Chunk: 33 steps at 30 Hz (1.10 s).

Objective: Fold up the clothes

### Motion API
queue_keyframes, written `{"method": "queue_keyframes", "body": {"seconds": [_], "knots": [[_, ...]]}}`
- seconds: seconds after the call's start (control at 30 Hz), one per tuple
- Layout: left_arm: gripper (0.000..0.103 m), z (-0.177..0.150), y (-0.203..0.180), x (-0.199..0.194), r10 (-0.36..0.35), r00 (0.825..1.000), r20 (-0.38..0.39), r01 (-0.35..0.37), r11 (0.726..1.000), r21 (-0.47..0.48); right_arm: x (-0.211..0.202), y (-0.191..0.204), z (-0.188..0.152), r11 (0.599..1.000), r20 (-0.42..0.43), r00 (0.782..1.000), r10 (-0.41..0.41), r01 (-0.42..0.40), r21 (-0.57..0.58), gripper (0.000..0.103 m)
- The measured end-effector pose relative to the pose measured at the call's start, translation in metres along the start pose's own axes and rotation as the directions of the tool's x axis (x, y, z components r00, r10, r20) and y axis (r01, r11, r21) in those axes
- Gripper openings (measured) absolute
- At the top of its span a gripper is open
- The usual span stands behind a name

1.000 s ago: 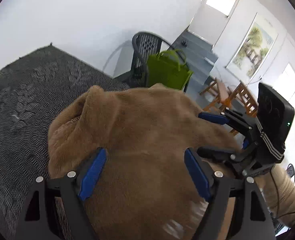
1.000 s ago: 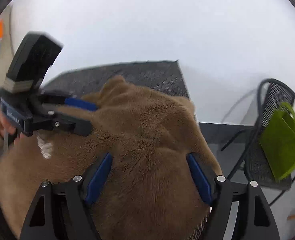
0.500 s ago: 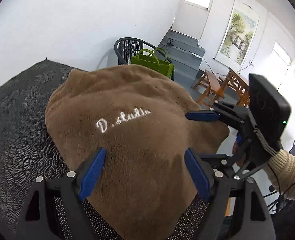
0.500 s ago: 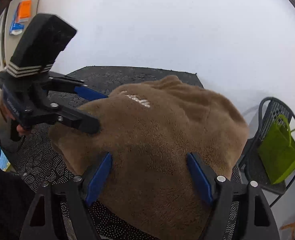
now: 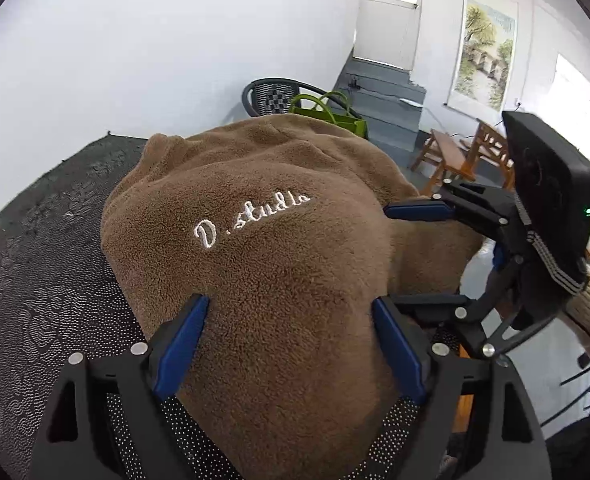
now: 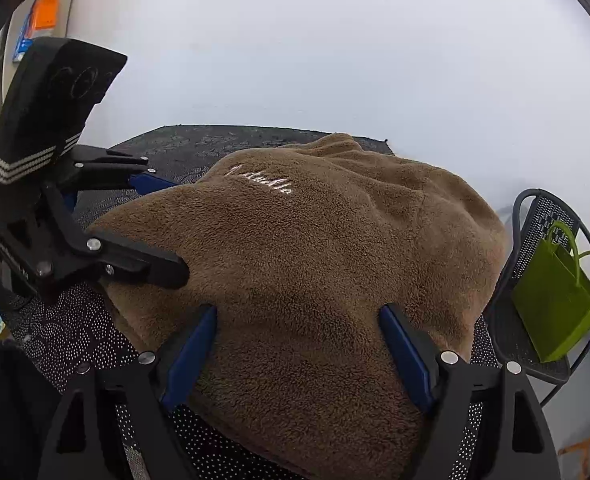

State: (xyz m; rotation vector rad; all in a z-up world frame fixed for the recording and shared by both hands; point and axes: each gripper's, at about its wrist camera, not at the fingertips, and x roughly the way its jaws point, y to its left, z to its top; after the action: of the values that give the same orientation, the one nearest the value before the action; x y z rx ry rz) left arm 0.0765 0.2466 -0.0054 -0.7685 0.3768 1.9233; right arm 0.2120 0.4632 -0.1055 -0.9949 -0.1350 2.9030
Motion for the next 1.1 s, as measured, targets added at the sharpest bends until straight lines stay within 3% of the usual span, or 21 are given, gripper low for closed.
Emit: {"method": "queue_keyframes", "body": {"seconds": [0.03,0.1,0.2,0.33,0.5,0.7,0.93,1.1], "knots": [[0.09,0.002,-0.005,0.002,0.027,1.0,-0.004,-0.027,1.0,0.015,0.0,0.001,0.0,1.0,0.003,1.0,-0.007,0.007,0.005,0.086],[0.103,0.004,-0.011,0.005,0.056,0.998,-0.018,-0.055,0.998,0.025,-0.001,0.003,0.002,1.0,0.007,1.0,-0.022,0.021,0.022,0.088],[0.103,0.002,-0.018,-0.001,0.114,0.993,-0.009,-0.114,0.994,0.003,-0.003,0.007,0.006,0.997,0.006,0.998,-0.055,0.054,0.047,0.093],[0.103,-0.002,-0.017,-0.018,0.122,0.993,0.0,-0.122,0.989,-0.086,-0.013,0.011,0.007,0.991,0.018,0.995,-0.102,0.1,0.092,0.102],[0.103,-0.006,-0.021,-0.038,0.152,0.988,0.012,-0.148,0.977,-0.154,-0.035,0.022,0.013,0.983,0.05,0.987,-0.154,0.148,0.108,0.102],[0.103,-0.003,-0.035,-0.064,0.299,0.954,0.029,-0.293,0.947,-0.131,-0.062,0.011,0.021,0.952,0.062,0.972,-0.229,0.21,0.222,0.102],[0.103,-0.001,-0.033,-0.074,0.244,0.969,0.029,-0.235,0.955,-0.183,-0.08,0.006,0.026,0.906,0.022,0.944,-0.329,0.309,0.287,0.102],[0.103,0.0,-0.041,-0.079,0.248,0.968,0.043,-0.236,0.954,-0.184,-0.09,0.008,0.022,0.89,0.028,0.93,-0.365,0.34,0.305,0.102]]}}
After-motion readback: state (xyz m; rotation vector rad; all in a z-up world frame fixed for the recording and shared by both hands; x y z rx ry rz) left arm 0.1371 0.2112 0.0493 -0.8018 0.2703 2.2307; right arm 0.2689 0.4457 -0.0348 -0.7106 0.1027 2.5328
